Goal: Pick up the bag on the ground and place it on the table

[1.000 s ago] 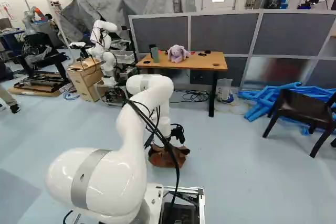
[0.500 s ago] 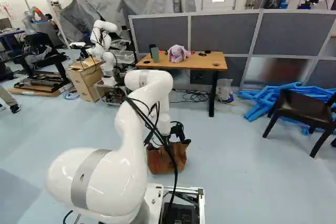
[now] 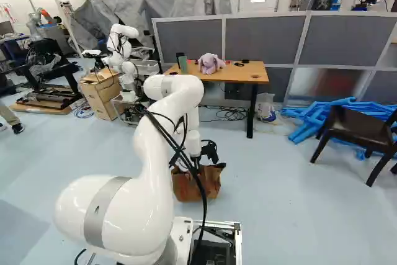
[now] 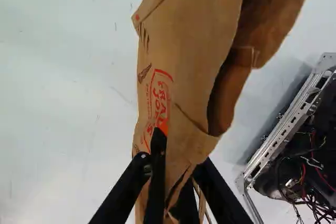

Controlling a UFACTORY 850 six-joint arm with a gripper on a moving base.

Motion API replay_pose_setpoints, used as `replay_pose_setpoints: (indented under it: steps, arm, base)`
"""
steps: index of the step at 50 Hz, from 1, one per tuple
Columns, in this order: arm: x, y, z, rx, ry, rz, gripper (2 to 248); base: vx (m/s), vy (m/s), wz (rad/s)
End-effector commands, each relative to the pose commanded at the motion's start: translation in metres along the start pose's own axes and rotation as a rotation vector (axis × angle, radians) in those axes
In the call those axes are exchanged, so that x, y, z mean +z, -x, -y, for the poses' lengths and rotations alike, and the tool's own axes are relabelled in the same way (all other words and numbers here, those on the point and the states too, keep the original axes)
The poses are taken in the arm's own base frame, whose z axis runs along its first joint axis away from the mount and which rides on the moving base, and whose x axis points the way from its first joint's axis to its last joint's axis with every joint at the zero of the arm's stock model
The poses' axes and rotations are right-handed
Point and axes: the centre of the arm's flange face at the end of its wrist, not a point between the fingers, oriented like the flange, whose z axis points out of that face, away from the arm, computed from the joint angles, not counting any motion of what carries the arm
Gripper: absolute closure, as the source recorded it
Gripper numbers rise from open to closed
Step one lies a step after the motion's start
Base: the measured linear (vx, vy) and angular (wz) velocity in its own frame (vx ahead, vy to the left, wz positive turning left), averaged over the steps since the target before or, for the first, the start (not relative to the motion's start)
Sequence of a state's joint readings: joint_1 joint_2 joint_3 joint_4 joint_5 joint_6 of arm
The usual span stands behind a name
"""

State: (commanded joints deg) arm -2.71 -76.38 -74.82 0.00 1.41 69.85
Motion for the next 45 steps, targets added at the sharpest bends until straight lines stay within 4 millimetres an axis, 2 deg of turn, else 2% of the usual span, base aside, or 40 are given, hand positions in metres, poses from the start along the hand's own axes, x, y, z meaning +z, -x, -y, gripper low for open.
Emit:
replay_pose_setpoints:
  steps: [45]
  arm:
    - [-0.069, 0.002, -0.006, 0.0, -0.028, -0.01, 229]
  base:
    - [0.0, 0.0, 0.0]
